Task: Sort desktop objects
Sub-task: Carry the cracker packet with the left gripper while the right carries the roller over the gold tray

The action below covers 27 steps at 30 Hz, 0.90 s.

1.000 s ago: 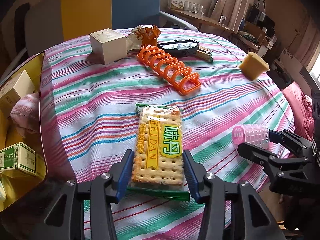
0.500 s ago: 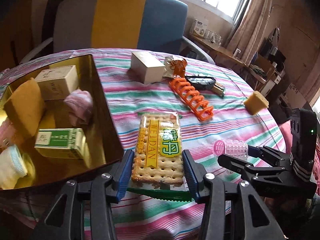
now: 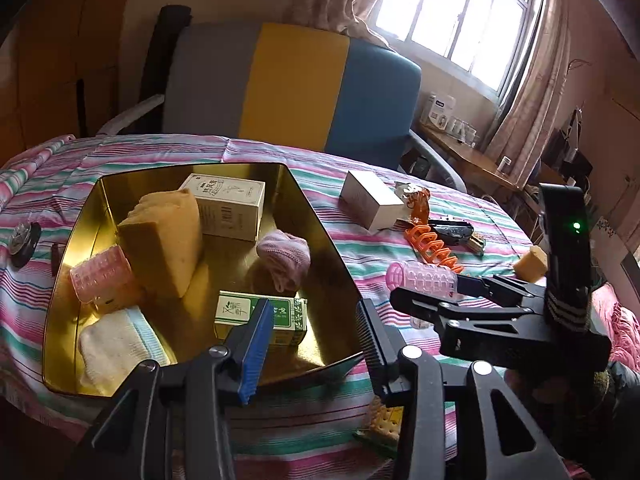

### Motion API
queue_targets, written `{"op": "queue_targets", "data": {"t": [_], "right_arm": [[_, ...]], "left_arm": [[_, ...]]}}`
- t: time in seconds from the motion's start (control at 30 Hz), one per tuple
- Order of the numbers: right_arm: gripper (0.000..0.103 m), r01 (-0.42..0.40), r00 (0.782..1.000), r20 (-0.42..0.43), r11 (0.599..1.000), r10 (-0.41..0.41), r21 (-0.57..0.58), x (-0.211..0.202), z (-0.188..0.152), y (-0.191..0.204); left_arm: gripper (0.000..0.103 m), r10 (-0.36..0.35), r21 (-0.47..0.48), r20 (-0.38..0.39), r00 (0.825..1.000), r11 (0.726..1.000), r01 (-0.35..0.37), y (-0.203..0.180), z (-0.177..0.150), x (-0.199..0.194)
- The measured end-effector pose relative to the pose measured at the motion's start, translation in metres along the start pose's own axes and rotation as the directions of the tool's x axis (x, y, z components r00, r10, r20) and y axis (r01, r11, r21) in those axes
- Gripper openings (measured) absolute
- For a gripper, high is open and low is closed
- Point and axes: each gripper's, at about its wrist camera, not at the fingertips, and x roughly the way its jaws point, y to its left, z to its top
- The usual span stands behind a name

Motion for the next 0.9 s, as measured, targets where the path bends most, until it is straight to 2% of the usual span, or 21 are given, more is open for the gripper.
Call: {"op": "queue_targets", "data": {"t": [0.03,0.1,0.17,0.3,0.43,0.53,0.57,0.6,0.63,0.73,0.9], "right_arm": [[0.074,0.008,1.000,-0.002,1.000,-0.008,-0.001,0.002,0.001,-0.001],[0.074,0.022,1.000,-0.003,1.000,-0.022,0.010,0.001,-0.001,-0.006],[0.074,0.030,1.000,0.001,0.999,-0.030,0.033,-0.005,-0.005,-0.015],[0.074,0.037,0.999,0.008,0.996,-0.037,0.086,-0.019,-0.015,-0.033],[0.074,0.037,0.999,0.007,0.992,-0.038,0.119,-0.029,-0.027,-0.046],[0.074,0.033,0.999,0.000,0.989,-0.033,0.143,-0.031,-0.036,-0.053],[0.074,0.032,0.999,-0.002,0.988,-0.032,0.150,-0.031,-0.038,-0.055],[0.074,0.031,1.000,-0.004,0.987,-0.031,0.157,-0.031,-0.040,-0.057],[0.074,0.030,1.000,-0.005,0.986,-0.030,0.162,-0.031,-0.042,-0.059],[0.074,0.028,1.000,-0.006,0.985,-0.027,0.169,-0.031,-0.045,-0.061],[0.074,0.020,1.000,-0.001,0.986,-0.020,0.167,-0.033,-0.046,-0.057]], "left_arm": [[0.048,-0.025,0.023,-0.019,1.000,0.999,0.025,-0.005,-0.005,0.002],[0.060,-0.070,0.082,-0.063,0.996,0.994,0.075,-0.016,-0.016,0.008],[0.065,-0.104,0.151,-0.111,0.988,0.981,0.121,-0.030,-0.029,0.013],[0.065,-0.111,0.253,-0.206,0.972,0.954,0.162,-0.054,-0.048,0.033],[0.065,-0.086,0.311,-0.253,0.964,0.936,0.165,-0.070,-0.059,0.051],[0.065,-0.057,0.314,-0.275,0.960,0.938,0.146,-0.072,-0.064,0.063],[0.063,-0.052,0.303,-0.284,0.957,0.943,0.141,-0.070,-0.065,0.067],[0.054,-0.047,0.291,-0.294,0.955,0.947,0.136,-0.068,-0.066,0.070],[0.052,-0.052,0.274,-0.297,0.954,0.952,0.137,-0.066,-0.068,0.071],[0.050,-0.045,0.259,-0.261,0.964,0.959,0.115,-0.064,-0.069,0.065],[0.050,-0.101,0.198,-0.196,0.975,0.970,0.140,-0.058,-0.061,0.041]]}}
